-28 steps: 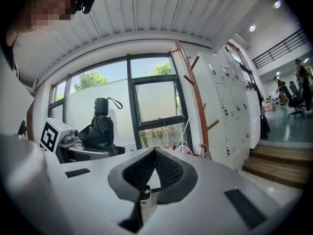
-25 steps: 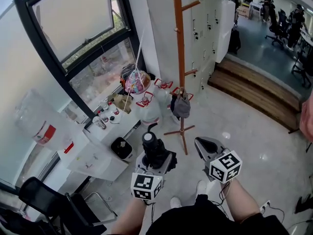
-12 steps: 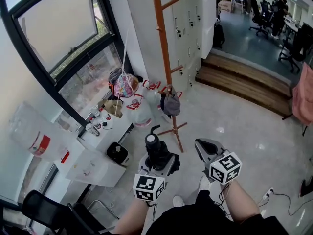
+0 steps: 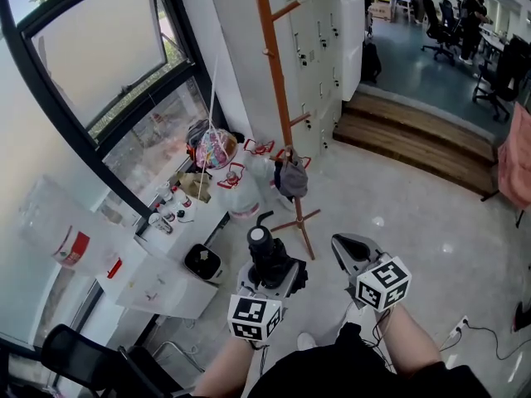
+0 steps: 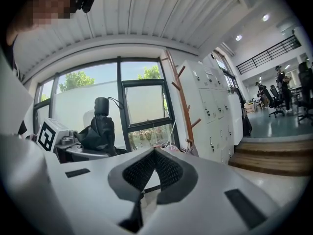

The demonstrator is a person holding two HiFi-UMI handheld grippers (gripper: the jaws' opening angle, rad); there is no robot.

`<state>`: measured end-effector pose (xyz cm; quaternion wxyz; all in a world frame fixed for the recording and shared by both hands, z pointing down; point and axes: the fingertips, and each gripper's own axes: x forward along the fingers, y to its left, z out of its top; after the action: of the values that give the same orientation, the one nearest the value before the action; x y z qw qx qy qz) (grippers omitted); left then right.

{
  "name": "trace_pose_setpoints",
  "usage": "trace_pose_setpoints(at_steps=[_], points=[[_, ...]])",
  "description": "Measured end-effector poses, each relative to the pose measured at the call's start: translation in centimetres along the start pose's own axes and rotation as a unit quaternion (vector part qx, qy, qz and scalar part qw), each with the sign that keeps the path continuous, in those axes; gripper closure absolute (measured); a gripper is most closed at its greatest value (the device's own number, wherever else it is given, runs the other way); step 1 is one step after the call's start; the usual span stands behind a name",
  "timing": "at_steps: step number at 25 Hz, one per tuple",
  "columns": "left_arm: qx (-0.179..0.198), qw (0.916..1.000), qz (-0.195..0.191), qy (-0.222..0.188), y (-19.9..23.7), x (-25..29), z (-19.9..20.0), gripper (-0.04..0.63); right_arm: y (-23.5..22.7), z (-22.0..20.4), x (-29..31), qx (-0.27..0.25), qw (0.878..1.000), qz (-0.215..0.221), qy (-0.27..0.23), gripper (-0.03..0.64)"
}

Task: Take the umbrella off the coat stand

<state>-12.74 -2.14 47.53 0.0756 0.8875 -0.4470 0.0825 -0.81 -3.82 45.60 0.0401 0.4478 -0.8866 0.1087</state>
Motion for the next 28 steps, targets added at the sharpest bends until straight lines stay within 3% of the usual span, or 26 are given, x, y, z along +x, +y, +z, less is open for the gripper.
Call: trace_pose_setpoints(at_steps=[28], points=[[-0.004, 1.0, -0.002, -0.004, -0.55, -0.88, 0.27, 0.308, 1.0, -0.07, -0.77, -0.01, 1.0, 0.0, 0.0, 0.565]])
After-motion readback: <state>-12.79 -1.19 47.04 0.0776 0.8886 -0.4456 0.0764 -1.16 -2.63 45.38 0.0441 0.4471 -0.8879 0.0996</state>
